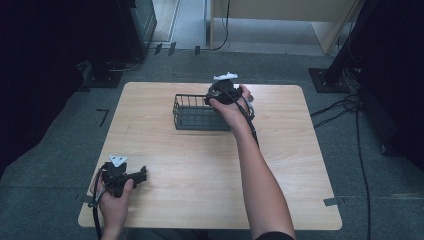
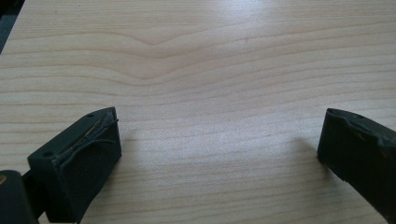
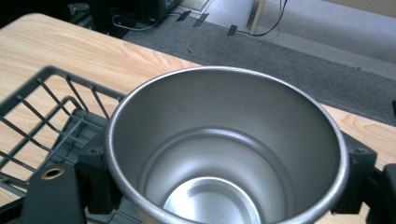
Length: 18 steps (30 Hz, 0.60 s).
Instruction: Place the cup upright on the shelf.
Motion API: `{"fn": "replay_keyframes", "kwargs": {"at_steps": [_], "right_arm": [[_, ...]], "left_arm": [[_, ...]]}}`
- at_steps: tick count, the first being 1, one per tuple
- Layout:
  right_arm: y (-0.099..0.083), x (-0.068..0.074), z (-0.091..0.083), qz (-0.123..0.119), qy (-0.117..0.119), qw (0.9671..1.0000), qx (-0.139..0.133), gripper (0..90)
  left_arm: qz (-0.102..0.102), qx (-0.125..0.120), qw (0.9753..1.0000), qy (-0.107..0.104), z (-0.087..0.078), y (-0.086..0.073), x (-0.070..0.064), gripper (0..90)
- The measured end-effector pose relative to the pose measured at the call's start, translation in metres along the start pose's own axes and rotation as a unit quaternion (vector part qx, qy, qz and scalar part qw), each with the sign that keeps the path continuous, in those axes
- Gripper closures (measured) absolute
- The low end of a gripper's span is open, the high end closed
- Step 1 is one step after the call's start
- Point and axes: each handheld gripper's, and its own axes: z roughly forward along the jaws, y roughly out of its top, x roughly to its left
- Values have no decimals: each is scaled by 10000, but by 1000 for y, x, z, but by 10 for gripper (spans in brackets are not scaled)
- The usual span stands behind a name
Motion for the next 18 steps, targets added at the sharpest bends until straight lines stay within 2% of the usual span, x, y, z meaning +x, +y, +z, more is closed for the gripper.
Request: {"fn": "replay_keyframes", "kwargs": {"at_steps": [8,14,18], "right_arm": [[-7,-6,5,160,45,9998,-53,181],[-6,-7,8,118,27,9999,-28,181],[-6,-13,14,299,28,9995,1,181]], "left_arm": [[1,4,10000,2,0,0,0,0],[13,7,10000,-1,0,0,0,0],[13,8,10000,1,0,0,0,0]]}}
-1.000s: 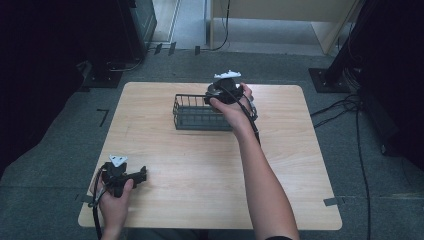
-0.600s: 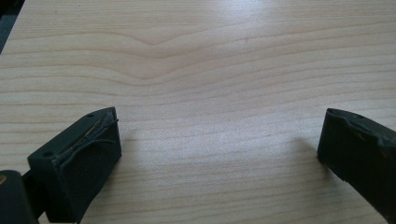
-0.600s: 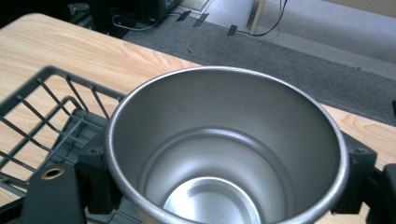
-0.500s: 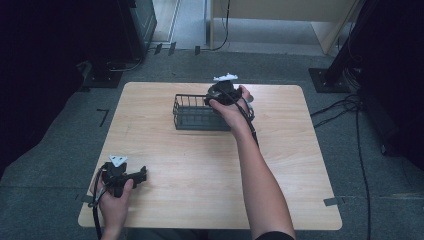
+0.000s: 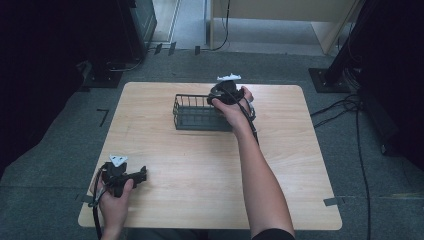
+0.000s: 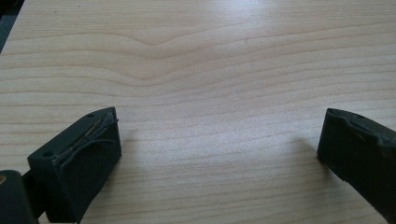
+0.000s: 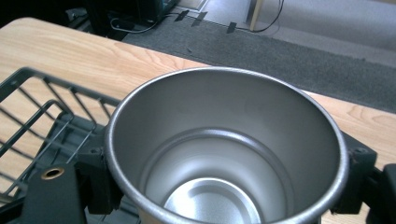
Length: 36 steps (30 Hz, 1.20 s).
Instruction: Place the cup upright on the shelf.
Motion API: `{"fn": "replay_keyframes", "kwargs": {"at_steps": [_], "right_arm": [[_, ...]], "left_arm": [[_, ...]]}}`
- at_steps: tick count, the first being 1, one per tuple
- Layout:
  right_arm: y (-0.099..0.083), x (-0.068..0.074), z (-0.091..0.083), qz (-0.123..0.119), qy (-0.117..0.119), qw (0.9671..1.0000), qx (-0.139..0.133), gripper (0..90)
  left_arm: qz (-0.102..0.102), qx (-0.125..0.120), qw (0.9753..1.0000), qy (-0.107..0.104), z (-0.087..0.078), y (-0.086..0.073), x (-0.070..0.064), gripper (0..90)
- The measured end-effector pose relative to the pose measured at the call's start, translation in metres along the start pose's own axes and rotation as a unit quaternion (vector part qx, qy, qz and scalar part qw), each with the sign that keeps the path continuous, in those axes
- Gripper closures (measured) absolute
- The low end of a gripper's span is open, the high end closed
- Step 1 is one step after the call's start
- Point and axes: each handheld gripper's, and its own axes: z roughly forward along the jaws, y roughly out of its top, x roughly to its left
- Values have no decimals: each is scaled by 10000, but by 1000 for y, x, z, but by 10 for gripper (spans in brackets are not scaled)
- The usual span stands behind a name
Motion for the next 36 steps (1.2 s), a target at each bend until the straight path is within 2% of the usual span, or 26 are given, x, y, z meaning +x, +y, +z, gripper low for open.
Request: {"fn": "replay_keyframes", "kwargs": {"at_steps": [9,13,21,26,32,36], "right_arm": [[-13,5,-1,-172,50,9998,25,180],[-23,2,1,-204,-8,9998,71,180],[-31,-3,-2,-195,112,9997,30,178],[-35,-4,-5,-332,129,9993,84,174],[-38,-7,-10,-292,257,9990,225,111],[-36,-6,-16,-270,403,9983,312,28]], "left_arm": [[-6,-4,10000,-2,0,0,0,0],[-6,-10,10000,1,0,0,0,0],[-5,-6,10000,1,0,0,0,0],[-4,-6,10000,0,0,0,0,0],[-4,-5,10000,0,0,0,0,0],[-2,-4,10000,1,0,0,0,0]]}}
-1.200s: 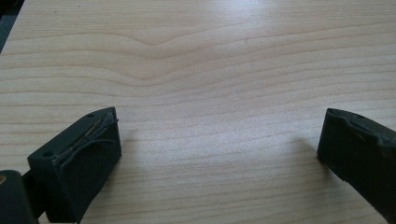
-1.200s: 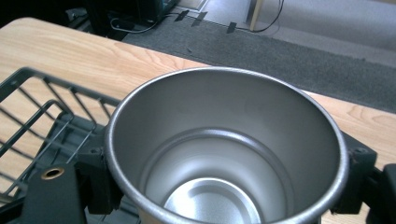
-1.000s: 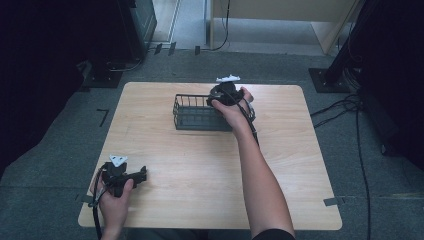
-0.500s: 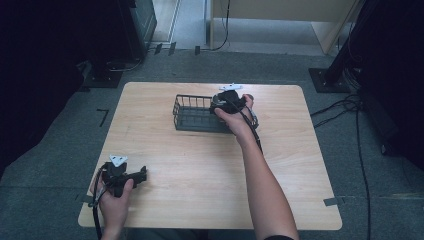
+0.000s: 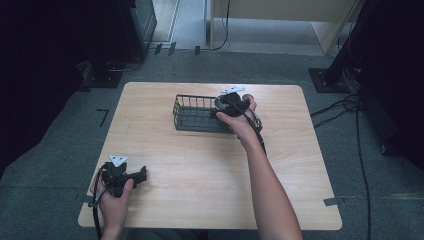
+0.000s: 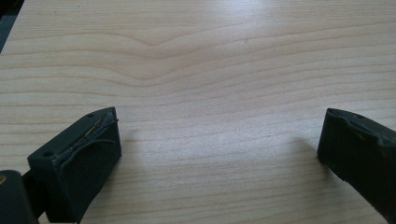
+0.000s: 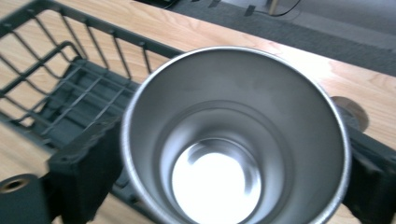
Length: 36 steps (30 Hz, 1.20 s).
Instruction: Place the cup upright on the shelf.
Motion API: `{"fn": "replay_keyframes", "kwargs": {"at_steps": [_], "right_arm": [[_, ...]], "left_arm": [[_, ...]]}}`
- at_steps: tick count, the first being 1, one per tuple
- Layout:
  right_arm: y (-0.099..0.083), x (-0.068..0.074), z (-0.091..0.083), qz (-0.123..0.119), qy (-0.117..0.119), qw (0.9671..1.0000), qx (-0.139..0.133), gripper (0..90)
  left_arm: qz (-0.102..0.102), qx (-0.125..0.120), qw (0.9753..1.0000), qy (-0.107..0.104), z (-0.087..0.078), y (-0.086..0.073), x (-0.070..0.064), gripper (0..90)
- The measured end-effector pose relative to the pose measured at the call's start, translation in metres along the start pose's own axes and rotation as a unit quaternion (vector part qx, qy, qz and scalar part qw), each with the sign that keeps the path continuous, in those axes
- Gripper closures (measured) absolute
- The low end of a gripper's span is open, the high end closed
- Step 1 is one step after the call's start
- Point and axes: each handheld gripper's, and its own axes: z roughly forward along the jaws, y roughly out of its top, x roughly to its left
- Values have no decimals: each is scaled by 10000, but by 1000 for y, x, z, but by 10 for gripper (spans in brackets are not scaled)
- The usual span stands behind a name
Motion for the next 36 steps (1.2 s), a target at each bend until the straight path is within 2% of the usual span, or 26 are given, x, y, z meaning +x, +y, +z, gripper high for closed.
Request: {"fn": "replay_keyframes", "kwargs": {"at_steps": [3,8,12,16,20,36], "right_arm": [[0,0,-5,8,96,9999,74,5],[-2,-1,-21,-71,130,9999,-36,0],[-6,-2,-34,-140,96,9998,-108,0],[-12,-5,-43,-109,69,9998,-149,0],[-21,-8,-51,-139,20,9998,-150,0],[-67,-32,-80,31,-144,9999,-67,0]], "left_arm": [[-2,-1,10000,-1,0,0,0,0],[-2,-1,10000,-1,0,0,0,0],[-2,-2,10000,0,0,0,0,0],[-2,-2,10000,-1,0,0,0,0],[-3,-1,10000,0,0,0,0,0],[-1,0,10000,-1,0,0,0,0]]}}
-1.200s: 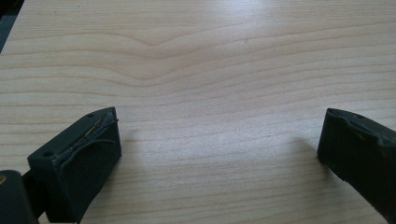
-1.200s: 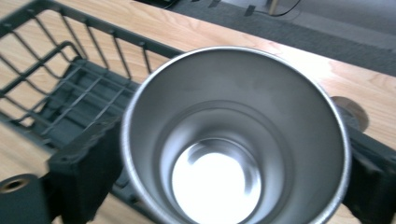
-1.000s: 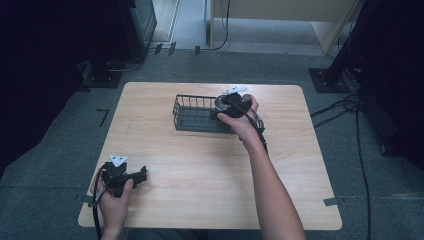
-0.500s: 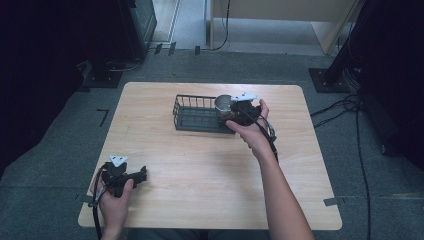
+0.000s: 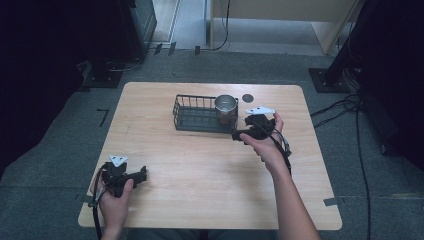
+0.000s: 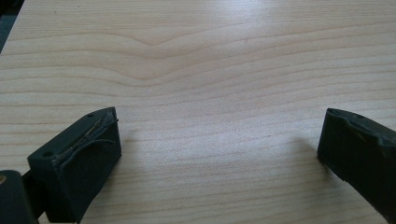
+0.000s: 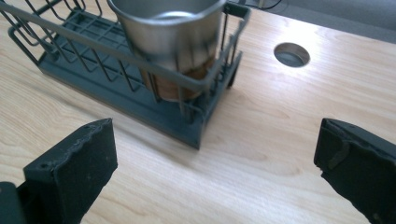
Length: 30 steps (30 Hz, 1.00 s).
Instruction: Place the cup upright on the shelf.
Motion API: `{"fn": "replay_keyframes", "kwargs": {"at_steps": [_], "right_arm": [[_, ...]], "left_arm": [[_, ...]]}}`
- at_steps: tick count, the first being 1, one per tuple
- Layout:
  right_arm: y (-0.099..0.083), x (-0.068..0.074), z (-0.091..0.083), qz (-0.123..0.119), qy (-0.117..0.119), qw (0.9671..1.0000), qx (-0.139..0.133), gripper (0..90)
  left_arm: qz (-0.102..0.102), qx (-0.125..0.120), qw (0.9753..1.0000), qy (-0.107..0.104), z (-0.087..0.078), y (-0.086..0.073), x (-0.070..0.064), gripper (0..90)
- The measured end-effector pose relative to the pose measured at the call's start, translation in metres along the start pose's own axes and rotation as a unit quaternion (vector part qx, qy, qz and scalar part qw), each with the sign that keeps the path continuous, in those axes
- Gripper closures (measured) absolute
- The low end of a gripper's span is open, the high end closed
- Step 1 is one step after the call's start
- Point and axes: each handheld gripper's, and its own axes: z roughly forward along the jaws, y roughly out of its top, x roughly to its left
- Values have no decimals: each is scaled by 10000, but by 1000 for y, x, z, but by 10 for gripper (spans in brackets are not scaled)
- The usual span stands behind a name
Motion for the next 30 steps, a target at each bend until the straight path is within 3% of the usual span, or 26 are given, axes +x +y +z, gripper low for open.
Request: {"fn": "replay_keyframes", "kwargs": {"at_steps": [18,30], "right_arm": [[-53,-31,-25,320,-214,9993,35,0],[-85,-50,-35,488,-496,9975,141,0]], "left_arm": [[-1,-7,10000,-1,0,0,0,0],[1,-5,10000,0,0,0,0,0]]}}
